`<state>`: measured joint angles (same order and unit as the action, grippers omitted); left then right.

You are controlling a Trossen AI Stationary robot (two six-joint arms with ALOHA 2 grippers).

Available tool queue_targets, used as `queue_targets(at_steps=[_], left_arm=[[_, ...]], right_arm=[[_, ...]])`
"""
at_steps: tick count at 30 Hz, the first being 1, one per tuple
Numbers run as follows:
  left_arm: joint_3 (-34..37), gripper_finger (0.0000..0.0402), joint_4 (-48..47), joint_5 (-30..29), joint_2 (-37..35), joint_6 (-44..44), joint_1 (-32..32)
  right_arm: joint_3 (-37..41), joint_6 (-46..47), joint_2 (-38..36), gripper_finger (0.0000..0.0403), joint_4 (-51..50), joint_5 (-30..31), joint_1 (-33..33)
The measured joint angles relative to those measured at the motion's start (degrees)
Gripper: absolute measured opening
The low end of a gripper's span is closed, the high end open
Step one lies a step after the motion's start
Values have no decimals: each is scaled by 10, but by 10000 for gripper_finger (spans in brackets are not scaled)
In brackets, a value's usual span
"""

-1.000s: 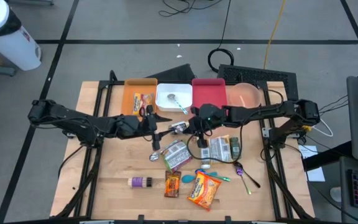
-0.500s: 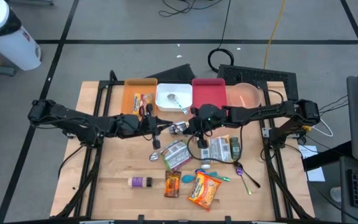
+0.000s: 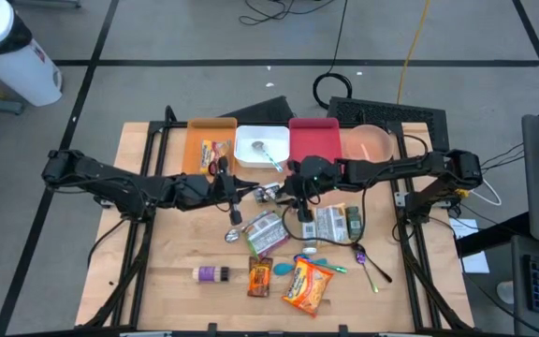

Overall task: Pick & Place Food Item
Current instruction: Put the left purple spoon into the white bin

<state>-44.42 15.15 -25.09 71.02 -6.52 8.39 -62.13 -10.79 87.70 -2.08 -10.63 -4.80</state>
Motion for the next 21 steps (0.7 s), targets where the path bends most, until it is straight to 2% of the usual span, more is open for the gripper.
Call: queue_targets(at_steps=[6,12,16,21], left_arm=[[0,5,22,-41,0,-11,17],[0,5,36,-105,0,-29,45],[0,5,50,-159,0,-49,74],[0,4,62,-239,0,-64,112]], right_arm=[[0,7,-1,205,0,2,-1],[36,18,-2,238,43,1,-9],[98,35,-2,243,164,0,-16],[200,71,-2,237,392,-1,-19]])
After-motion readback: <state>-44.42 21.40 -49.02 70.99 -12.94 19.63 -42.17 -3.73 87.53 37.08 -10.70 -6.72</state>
